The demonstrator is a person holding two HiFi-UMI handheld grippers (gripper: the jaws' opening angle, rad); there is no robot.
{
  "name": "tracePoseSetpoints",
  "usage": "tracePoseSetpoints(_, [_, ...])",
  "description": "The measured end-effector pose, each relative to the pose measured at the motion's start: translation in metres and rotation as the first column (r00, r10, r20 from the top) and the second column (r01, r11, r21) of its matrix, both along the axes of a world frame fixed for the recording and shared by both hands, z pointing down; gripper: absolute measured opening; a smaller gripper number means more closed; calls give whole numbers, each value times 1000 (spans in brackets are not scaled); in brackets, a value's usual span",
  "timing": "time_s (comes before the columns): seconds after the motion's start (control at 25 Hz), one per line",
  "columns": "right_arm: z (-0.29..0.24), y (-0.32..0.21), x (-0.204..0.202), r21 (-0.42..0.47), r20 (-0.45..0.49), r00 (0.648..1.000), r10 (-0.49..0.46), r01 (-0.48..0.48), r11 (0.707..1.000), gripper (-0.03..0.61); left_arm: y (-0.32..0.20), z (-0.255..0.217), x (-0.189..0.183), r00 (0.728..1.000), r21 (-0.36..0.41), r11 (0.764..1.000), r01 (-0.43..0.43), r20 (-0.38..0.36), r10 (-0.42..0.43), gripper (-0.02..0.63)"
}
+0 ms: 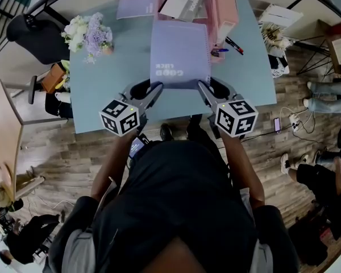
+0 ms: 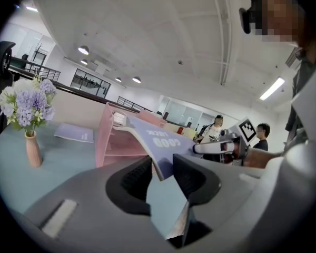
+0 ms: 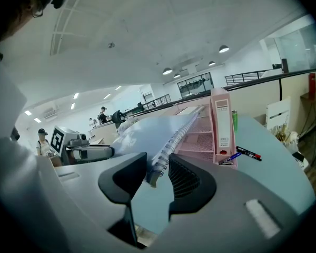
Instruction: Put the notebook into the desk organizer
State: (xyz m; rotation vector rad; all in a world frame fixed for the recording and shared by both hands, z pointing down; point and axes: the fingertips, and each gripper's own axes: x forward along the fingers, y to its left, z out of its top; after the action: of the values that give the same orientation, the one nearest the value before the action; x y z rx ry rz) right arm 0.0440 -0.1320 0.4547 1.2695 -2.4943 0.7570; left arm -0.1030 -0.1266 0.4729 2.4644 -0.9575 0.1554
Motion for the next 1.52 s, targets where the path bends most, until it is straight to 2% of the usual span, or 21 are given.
tracePoseSetpoints(0.96, [-3, 63, 3, 22, -8, 1000, 5, -4, 1000, 130, 64, 1, 3, 999, -7, 999, -38, -2, 38, 179])
tracePoseSetpoints(1.52, [13, 68, 5, -13, -9, 1000, 19, -19, 1000, 130, 69, 17, 5, 999, -51, 998, -48, -6, 48, 179])
